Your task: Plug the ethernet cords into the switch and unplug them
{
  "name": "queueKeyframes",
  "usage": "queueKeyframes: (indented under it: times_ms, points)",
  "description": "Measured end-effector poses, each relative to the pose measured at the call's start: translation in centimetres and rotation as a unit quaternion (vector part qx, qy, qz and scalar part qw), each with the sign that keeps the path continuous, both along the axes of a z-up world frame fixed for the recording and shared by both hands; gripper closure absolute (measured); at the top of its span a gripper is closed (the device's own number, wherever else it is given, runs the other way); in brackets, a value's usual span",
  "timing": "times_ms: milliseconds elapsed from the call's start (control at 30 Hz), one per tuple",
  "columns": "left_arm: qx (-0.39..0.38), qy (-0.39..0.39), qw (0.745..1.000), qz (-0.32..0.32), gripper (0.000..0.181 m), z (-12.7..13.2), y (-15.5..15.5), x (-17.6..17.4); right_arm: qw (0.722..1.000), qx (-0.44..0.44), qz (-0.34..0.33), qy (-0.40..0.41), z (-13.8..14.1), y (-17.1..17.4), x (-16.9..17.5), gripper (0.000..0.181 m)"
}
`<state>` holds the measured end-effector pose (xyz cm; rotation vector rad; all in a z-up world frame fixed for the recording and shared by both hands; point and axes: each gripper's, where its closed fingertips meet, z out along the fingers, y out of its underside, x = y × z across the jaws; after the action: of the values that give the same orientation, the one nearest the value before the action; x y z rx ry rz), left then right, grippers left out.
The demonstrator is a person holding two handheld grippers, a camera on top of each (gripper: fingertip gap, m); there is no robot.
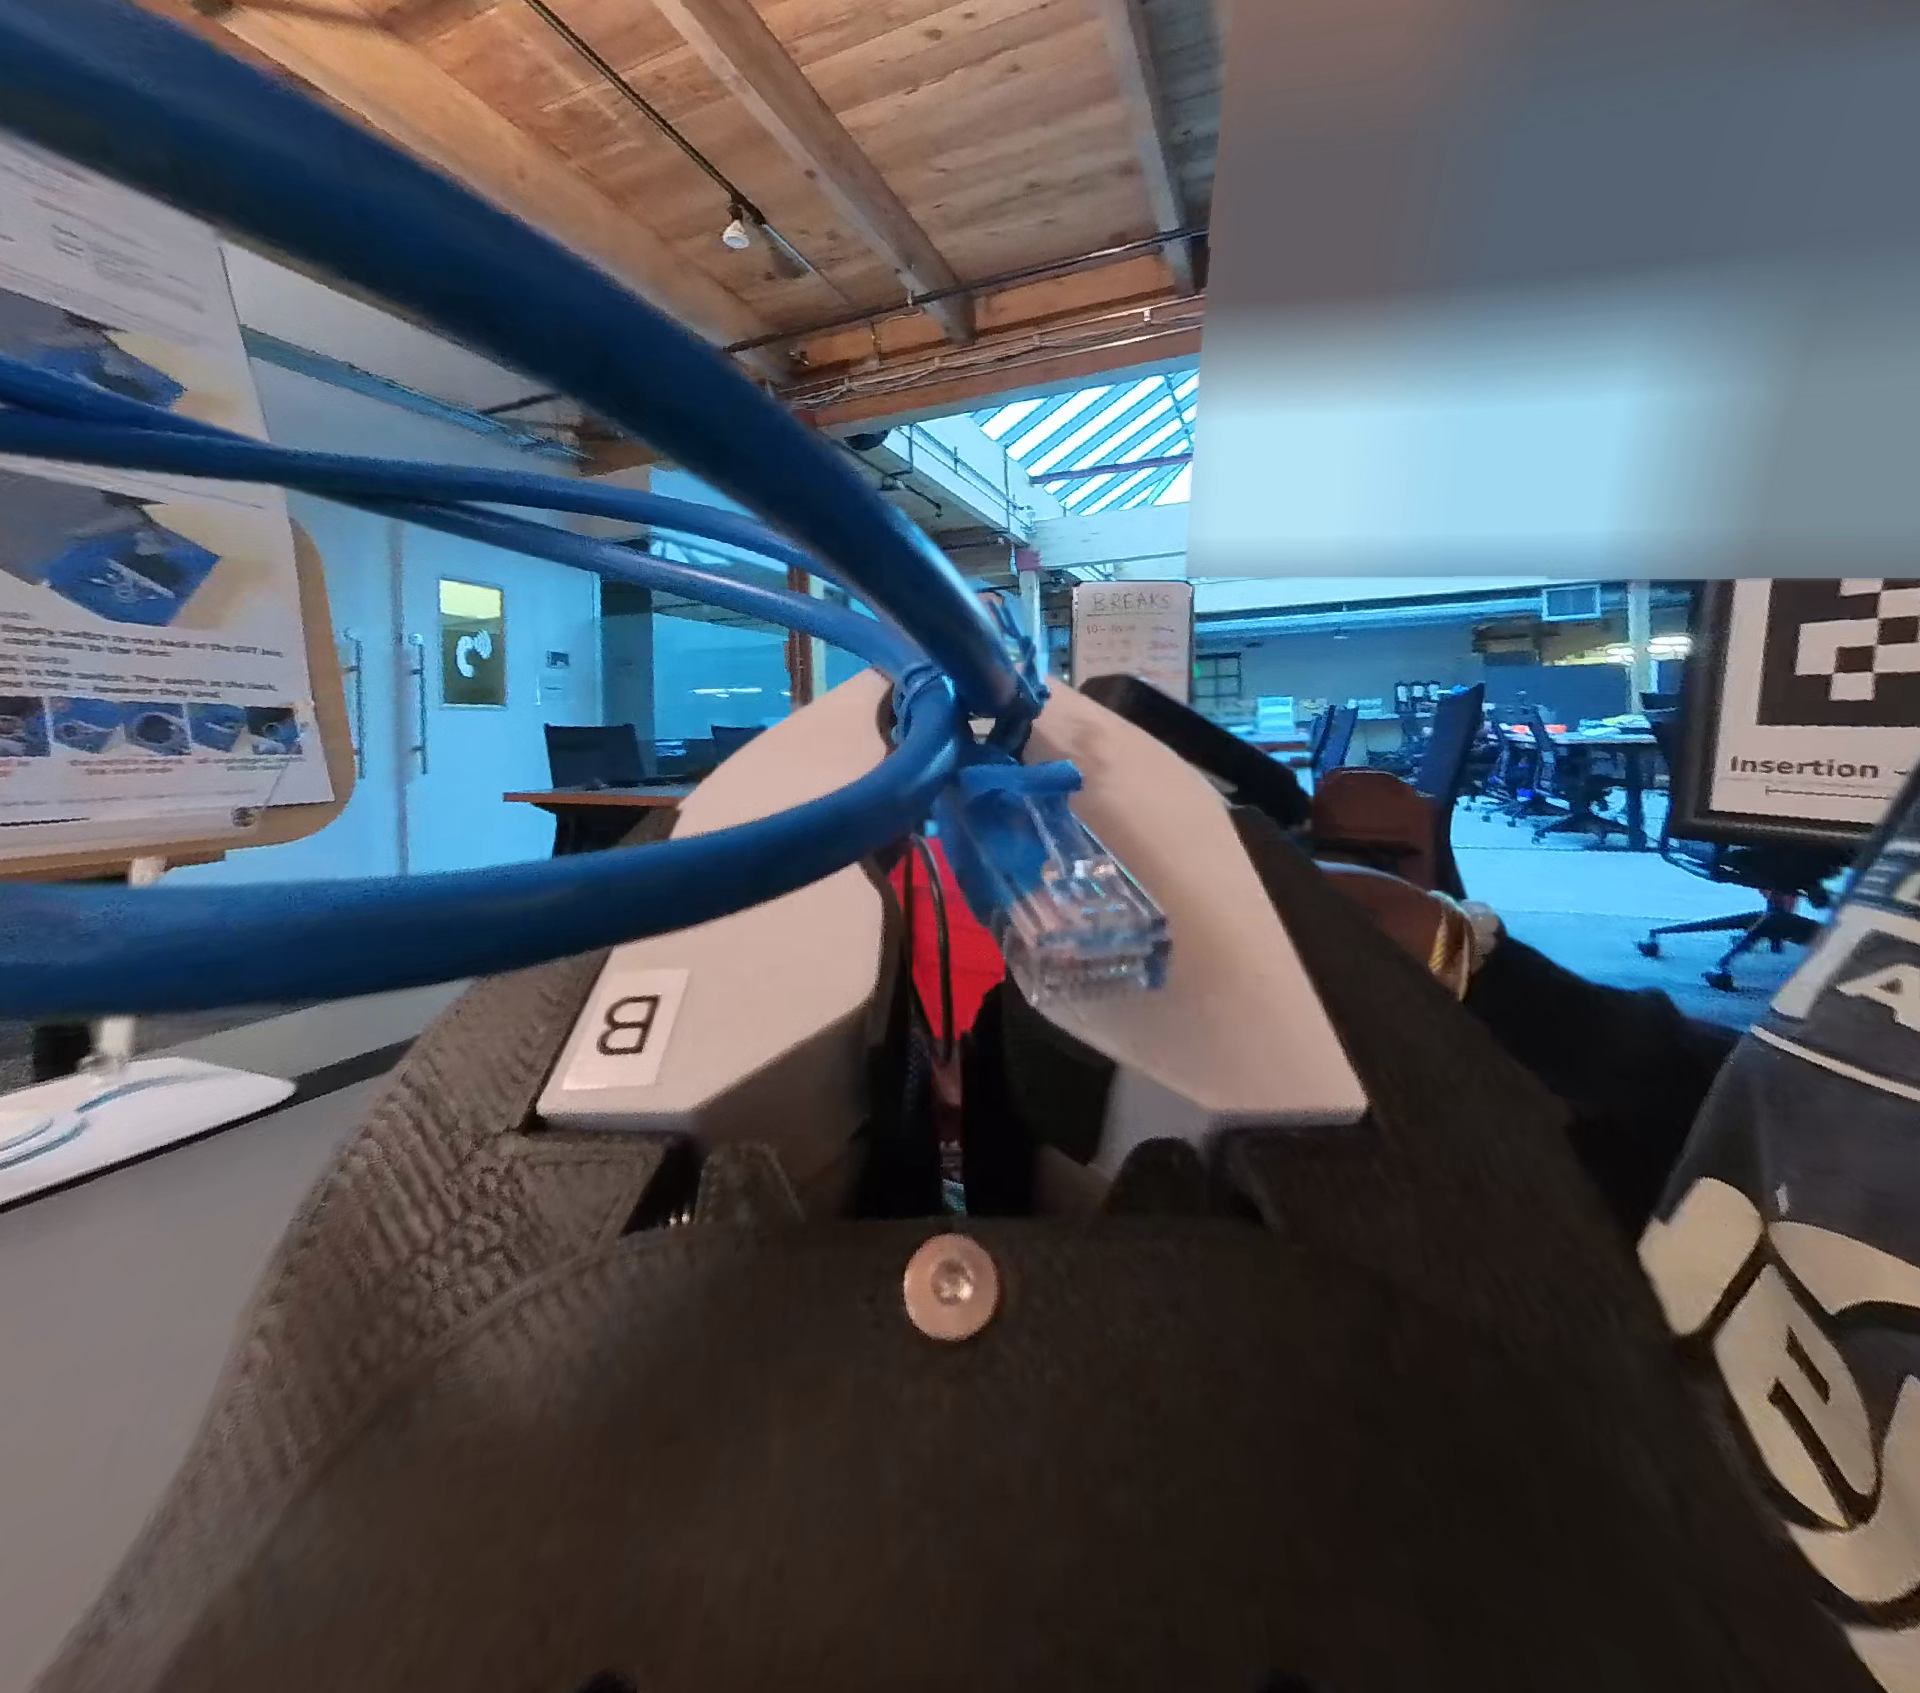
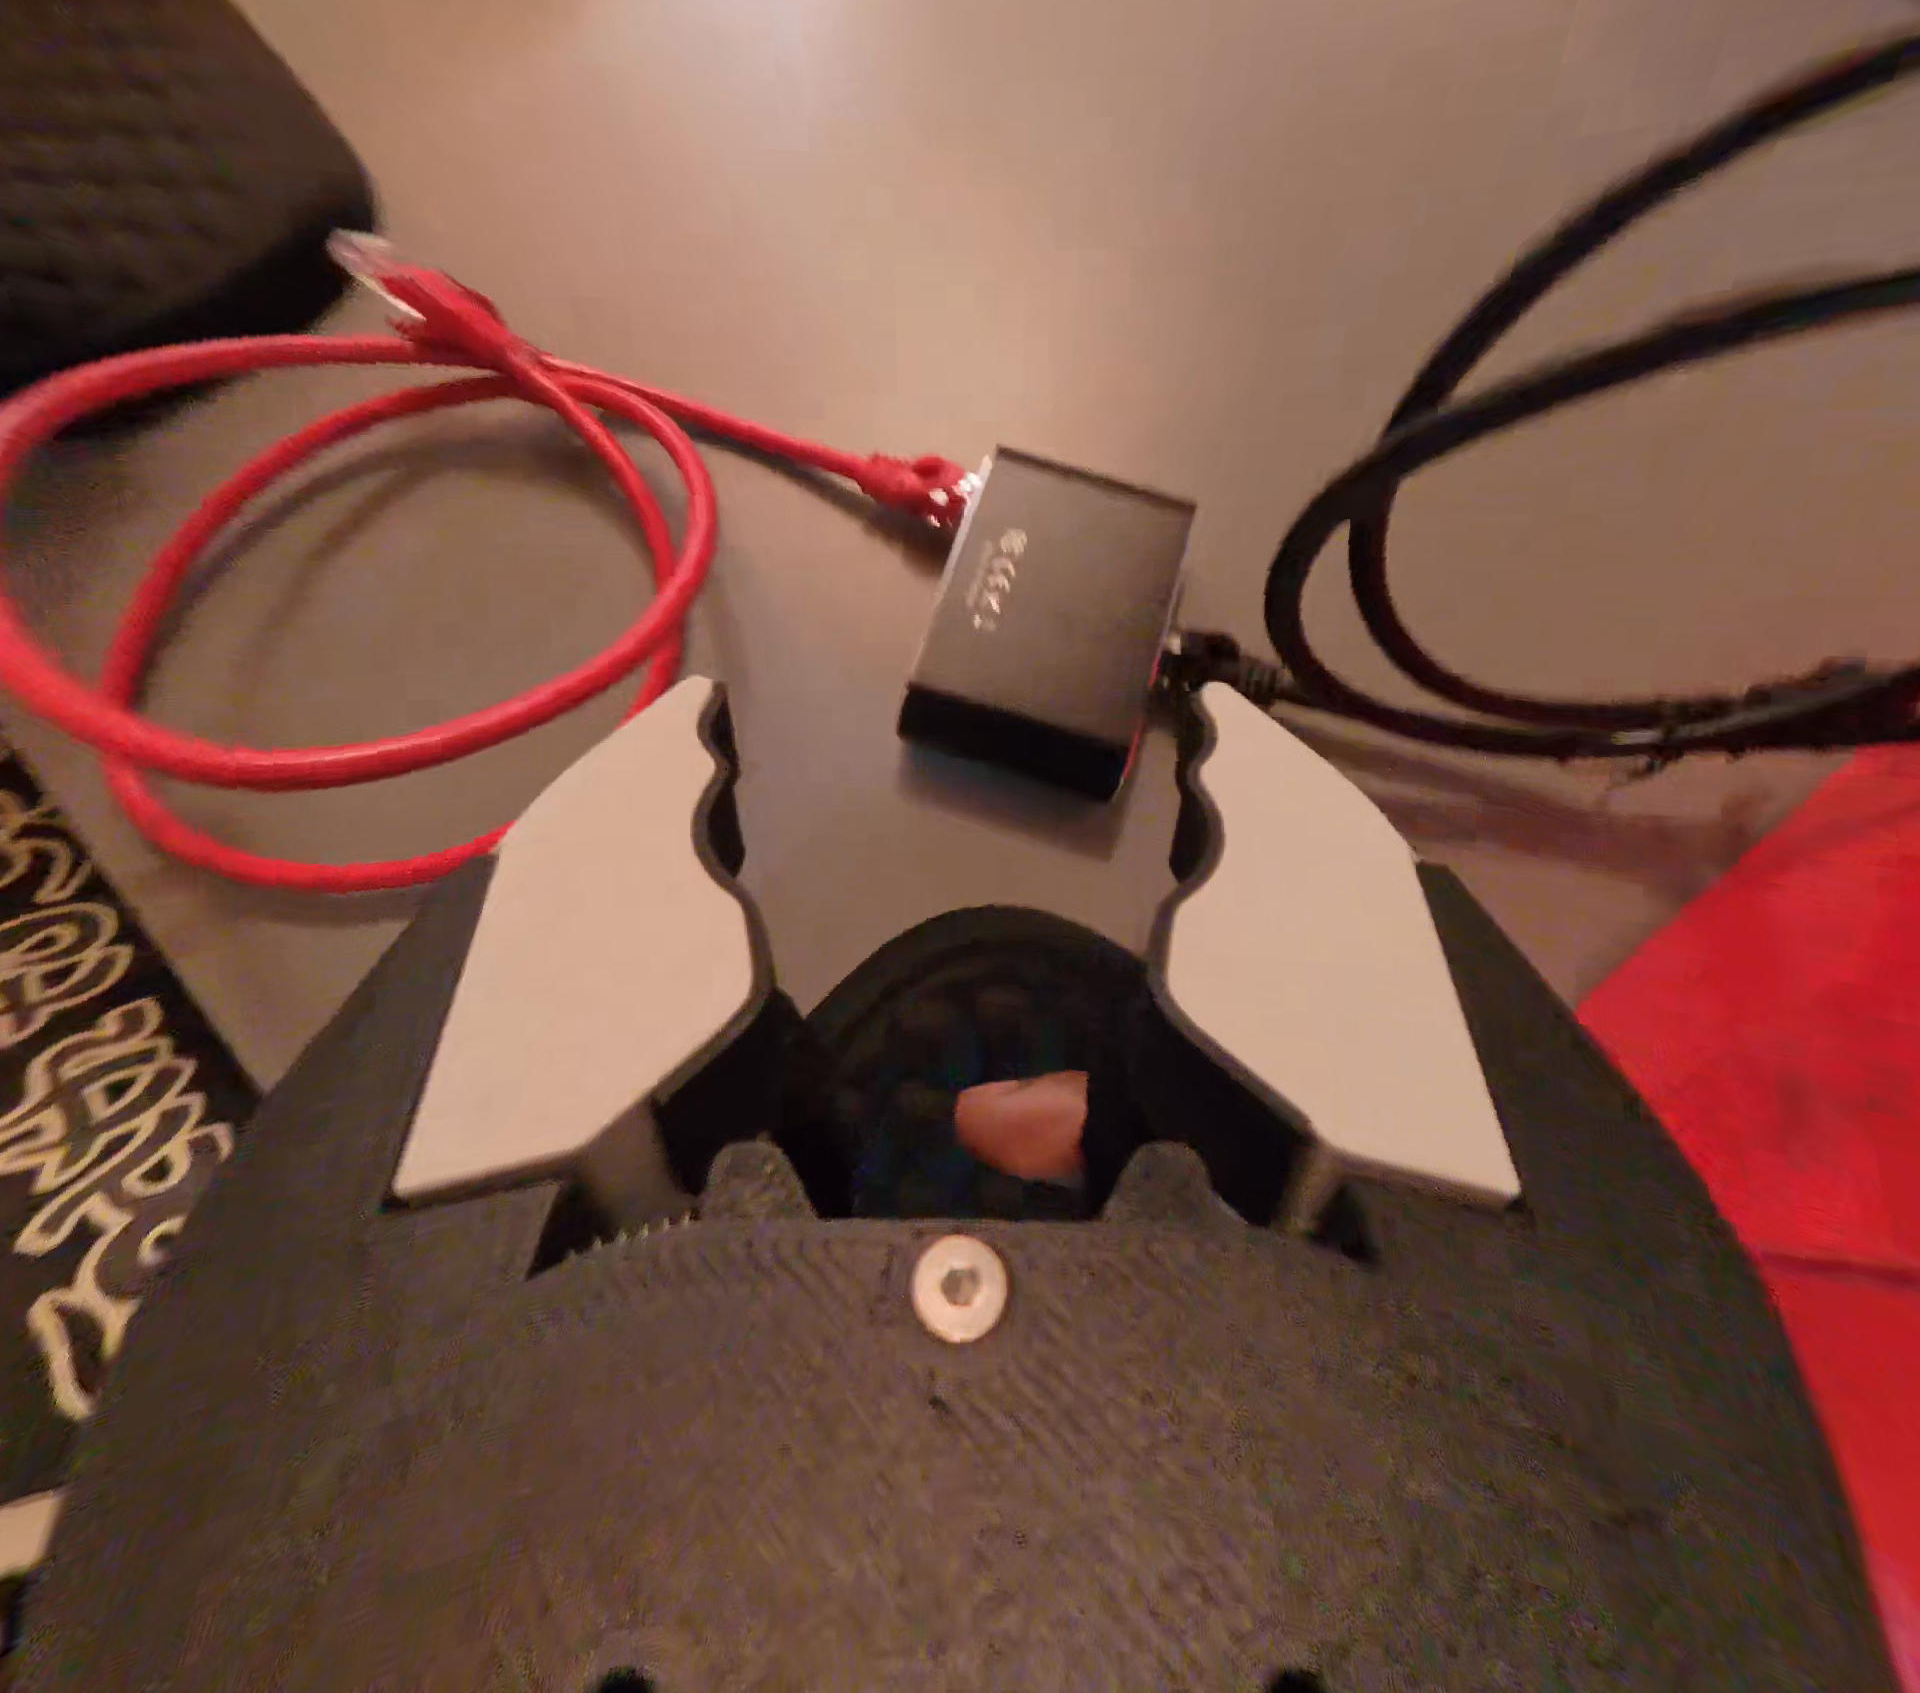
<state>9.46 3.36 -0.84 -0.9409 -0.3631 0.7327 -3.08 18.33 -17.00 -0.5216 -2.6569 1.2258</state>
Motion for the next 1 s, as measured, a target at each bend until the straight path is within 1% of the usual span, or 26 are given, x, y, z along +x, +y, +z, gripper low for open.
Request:
queueKeyframes:
  times_ms: [100, 167, 233, 333, 367, 500, 567, 667, 767, 800, 867, 933, 1000]
  points:
    - [-0.011, -0.011, 1.0, -0.02, 0.167, -0.5, 0.7, -0.1, 0.998, 0.041, -0.049, -0.016, -2.5, 0.2, -0.7, 0.093]
    - [-0.006, -0.015, 0.999, -0.029, 0.167, -0.6, 0.8, -0.2, 0.996, 0.059, -0.066, -0.021, -3.5, -0.1, -1.1, 0.09]
    - [-0.002, -0.02, 0.999, -0.031, 0.167, -0.8, 0.9, -0.4, 0.995, 0.066, -0.07, -0.02, -4.0, -0.6, -1.4, 0.095]
    - [-0.012, -0.028, 0.999, -0.02, 0.167, -1.3, 1.2, -0.9, 0.992, 0.097, -0.084, -0.011, -4.7, -0.4, -2.1, 0.109]
    - [-0.018, -0.028, 0.999, -0.02, 0.167, -1.4, 1.4, -0.9, 0.992, 0.097, -0.082, -0.007, -4.7, -0.6, -2.1, 0.119]
    - [-0.022, -0.031, 0.999, -0.018, 0.167, -1.6, 2.5, -1.1, 0.993, 0.088, -0.075, 0.025, -4.3, -1.1, -2.5, 0.122]
    - [-0.023, -0.034, 0.999, -0.003, 0.168, -1.7, 3.2, -1.4, 0.994, 0.056, -0.076, 0.052, -3.1, -1.4, -2.6, 0.122]
    - [-0.011, -0.027, 0.999, 0.035, 0.168, -1.8, 4.2, -1.9, 0.993, -0.018, -0.072, 0.091, -0.3, -2.0, -2.6, 0.122]
    - [-0.019, -0.017, 0.998, 0.062, 0.167, -2.1, 5.6, -2.3, 0.99, -0.036, -0.066, 0.12, 0.7, -2.1, -2.3, 0.123]
    - [-0.026, -0.02, 0.997, 0.065, 0.167, -2.4, 5.9, -2.5, 0.991, -0.032, -0.067, 0.114, 0.6, -2.1, -2.1, 0.123]
    - [-0.019, -0.03, 0.997, 0.062, 0.167, -2.7, 6.0, -2.9, 0.995, -0.006, -0.061, 0.077, -0.2, -1.9, -1.1, 0.123]
    - [-0.006, -0.043, 0.997, 0.057, 0.167, -3.0, 5.5, -3.2, 0.998, 0.028, -0.041, 0.032, -1.1, -1.7, 0.6, 0.123]
    - [0.0, -0.054, 0.998, 0.044, 0.167, -3.0, 5.2, -3.4, 0.999, 0.046, -0.02, 0.019, -1.5, -1.6, 1.8, 0.122]
